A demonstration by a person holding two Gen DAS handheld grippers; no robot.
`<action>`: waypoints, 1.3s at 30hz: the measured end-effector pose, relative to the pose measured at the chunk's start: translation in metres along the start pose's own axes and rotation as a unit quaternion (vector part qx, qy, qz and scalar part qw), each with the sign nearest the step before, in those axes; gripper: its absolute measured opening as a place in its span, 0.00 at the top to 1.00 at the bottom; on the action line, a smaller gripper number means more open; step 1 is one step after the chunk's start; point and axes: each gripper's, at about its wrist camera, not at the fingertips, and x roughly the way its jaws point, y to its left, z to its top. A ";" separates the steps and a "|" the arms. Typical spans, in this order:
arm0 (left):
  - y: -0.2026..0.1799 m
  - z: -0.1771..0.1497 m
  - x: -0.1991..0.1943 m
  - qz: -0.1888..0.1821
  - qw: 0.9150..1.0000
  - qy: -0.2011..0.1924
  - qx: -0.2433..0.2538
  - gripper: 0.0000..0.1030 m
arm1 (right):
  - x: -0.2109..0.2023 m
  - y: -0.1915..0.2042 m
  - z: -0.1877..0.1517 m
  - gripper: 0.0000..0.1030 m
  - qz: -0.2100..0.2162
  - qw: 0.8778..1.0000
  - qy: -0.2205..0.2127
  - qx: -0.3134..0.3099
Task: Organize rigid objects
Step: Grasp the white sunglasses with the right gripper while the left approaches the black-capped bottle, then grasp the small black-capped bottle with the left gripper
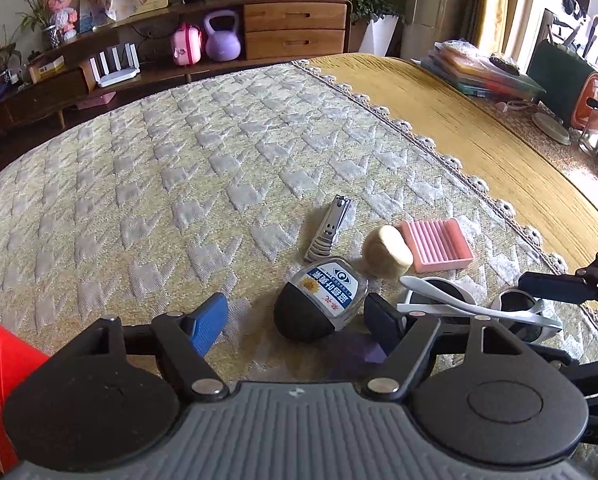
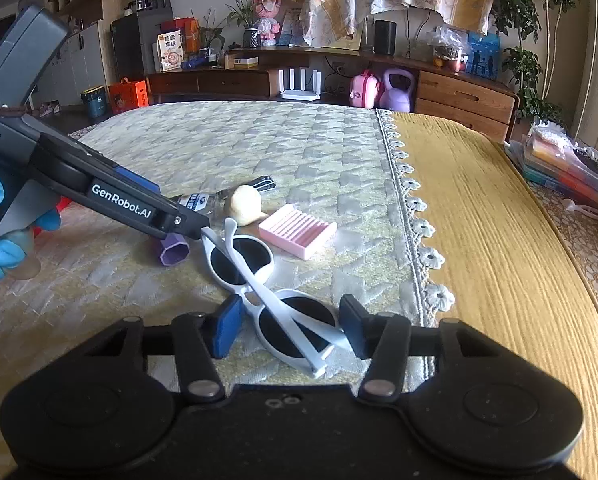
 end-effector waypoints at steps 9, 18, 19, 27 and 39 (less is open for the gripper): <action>-0.013 0.000 -0.004 -0.002 1.000 -0.011 0.027 0.57 | -0.004 0.008 -0.003 0.57 -0.023 1.000 -0.006 0.003; -0.009 -0.003 -0.017 -0.002 1.000 -0.016 0.011 0.57 | -0.015 0.015 -0.010 0.57 -0.020 0.999 -0.008 0.029; -0.009 -0.004 -0.019 0.000 1.000 -0.016 0.011 0.57 | -0.018 0.016 -0.011 0.57 -0.019 0.999 -0.009 0.032; -0.006 -0.011 -0.043 -0.006 1.000 -0.013 -0.011 0.61 | -0.044 0.024 -0.015 0.57 -0.016 0.998 -0.024 0.047; 0.000 -0.031 -0.066 -0.003 1.000 0.003 -0.022 0.81 | -0.074 0.034 -0.025 0.57 -0.014 0.997 -0.031 0.068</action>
